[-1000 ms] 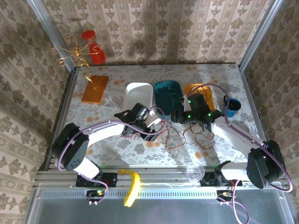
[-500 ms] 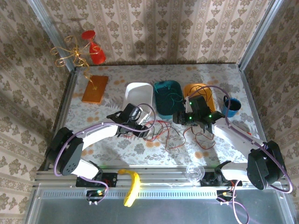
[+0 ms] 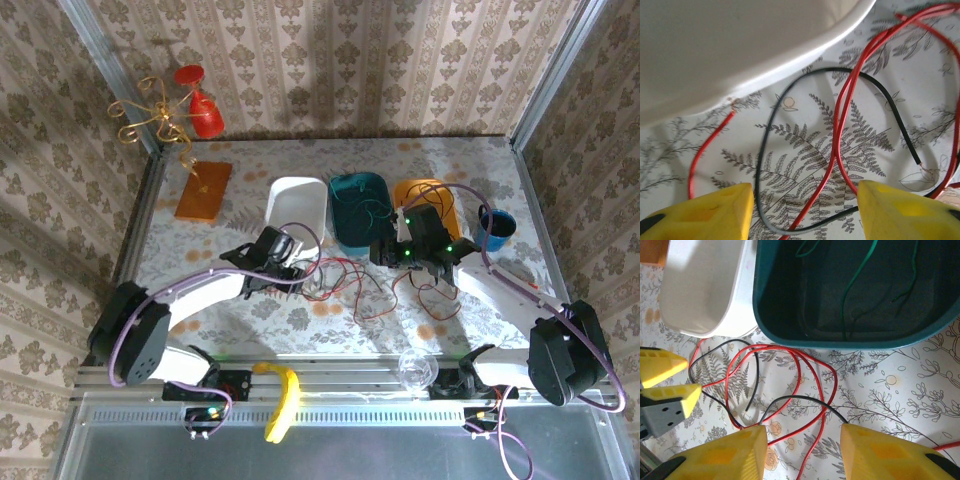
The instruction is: Untangle the cables
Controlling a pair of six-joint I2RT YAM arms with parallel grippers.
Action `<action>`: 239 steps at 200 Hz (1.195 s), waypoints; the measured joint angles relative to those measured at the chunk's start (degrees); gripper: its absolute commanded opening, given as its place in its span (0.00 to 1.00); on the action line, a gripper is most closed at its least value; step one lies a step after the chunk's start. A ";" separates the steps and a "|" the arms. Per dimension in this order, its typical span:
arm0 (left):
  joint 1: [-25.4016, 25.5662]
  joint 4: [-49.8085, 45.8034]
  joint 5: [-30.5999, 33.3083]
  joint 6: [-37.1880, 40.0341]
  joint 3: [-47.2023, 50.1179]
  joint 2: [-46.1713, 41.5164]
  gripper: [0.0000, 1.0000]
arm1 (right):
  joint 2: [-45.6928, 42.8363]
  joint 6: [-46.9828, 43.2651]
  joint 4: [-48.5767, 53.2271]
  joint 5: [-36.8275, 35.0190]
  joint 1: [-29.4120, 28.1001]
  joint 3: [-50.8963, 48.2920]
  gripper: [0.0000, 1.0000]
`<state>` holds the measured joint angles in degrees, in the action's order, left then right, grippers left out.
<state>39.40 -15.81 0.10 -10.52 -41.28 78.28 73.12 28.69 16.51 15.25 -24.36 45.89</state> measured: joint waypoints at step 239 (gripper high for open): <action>0.76 -15.91 -10.29 10.99 -23.21 -17.38 0.00 | -7.76 4.17 -0.15 -11.96 5.66 -2.32 0.44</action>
<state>40.16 -31.73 -10.20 0.47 -64.49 60.90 65.36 32.86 16.36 3.29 -18.70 43.57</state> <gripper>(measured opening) 0.050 0.439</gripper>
